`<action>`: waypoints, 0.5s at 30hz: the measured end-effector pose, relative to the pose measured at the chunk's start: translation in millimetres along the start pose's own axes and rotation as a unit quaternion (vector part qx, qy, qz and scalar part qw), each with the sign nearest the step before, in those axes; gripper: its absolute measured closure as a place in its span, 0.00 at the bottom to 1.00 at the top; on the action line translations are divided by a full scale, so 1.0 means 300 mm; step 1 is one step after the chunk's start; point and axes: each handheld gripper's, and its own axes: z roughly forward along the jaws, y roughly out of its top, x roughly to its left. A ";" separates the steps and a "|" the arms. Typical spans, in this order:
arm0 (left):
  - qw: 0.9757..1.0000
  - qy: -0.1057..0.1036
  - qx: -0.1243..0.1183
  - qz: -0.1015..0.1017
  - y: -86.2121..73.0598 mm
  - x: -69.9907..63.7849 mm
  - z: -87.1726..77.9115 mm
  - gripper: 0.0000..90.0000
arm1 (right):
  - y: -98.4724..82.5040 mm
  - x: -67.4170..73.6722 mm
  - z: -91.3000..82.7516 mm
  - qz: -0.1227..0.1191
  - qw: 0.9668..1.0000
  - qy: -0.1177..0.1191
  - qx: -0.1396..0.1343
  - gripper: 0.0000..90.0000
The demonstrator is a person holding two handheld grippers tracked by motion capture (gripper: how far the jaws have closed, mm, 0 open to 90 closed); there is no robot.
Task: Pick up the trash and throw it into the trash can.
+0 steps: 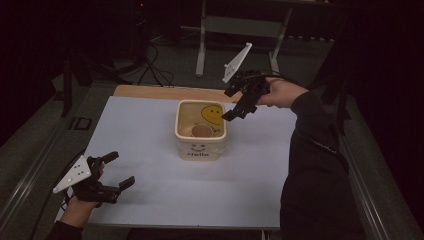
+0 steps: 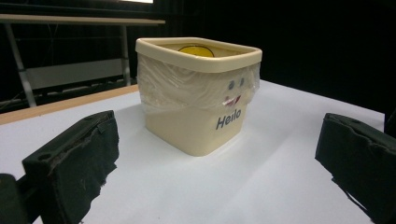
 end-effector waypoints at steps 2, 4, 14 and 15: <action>1.000 0.000 0.000 0.001 0.001 -0.001 0.001 0.01 | -0.019 0.013 0.003 0.000 1.000 0.000 -0.003 0.15; 1.000 0.000 0.000 0.002 0.001 -0.002 0.001 0.01 | -0.040 0.026 0.006 0.002 1.000 -0.001 -0.003 0.15; 1.000 -0.001 0.001 0.001 0.001 -0.002 0.005 0.01 | -0.138 0.074 0.015 0.001 1.000 0.000 -0.024 0.16; 1.000 -0.002 0.001 0.003 0.001 -0.003 0.005 0.01 | -0.147 0.082 0.015 0.003 1.000 -0.001 -0.026 0.16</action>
